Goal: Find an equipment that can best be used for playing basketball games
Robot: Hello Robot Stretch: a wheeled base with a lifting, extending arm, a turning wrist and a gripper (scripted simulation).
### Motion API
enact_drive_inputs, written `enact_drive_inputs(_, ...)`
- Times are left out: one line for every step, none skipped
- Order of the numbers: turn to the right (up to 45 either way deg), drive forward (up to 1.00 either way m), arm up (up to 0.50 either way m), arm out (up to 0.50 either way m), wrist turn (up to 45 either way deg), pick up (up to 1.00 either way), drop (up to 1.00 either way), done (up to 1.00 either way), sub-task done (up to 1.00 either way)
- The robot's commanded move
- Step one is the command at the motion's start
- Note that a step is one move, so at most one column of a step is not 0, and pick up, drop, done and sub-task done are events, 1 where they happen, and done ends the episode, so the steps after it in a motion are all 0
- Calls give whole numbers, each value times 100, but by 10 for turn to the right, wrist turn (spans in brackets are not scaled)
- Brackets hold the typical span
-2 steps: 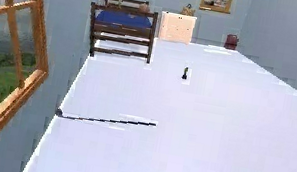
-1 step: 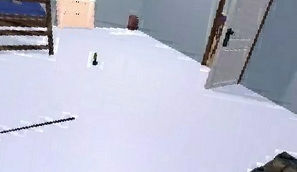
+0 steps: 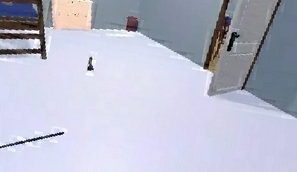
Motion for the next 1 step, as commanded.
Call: enact_drive_inputs(90, 0, 0, 0, 0, 0, 0, 0, 0)
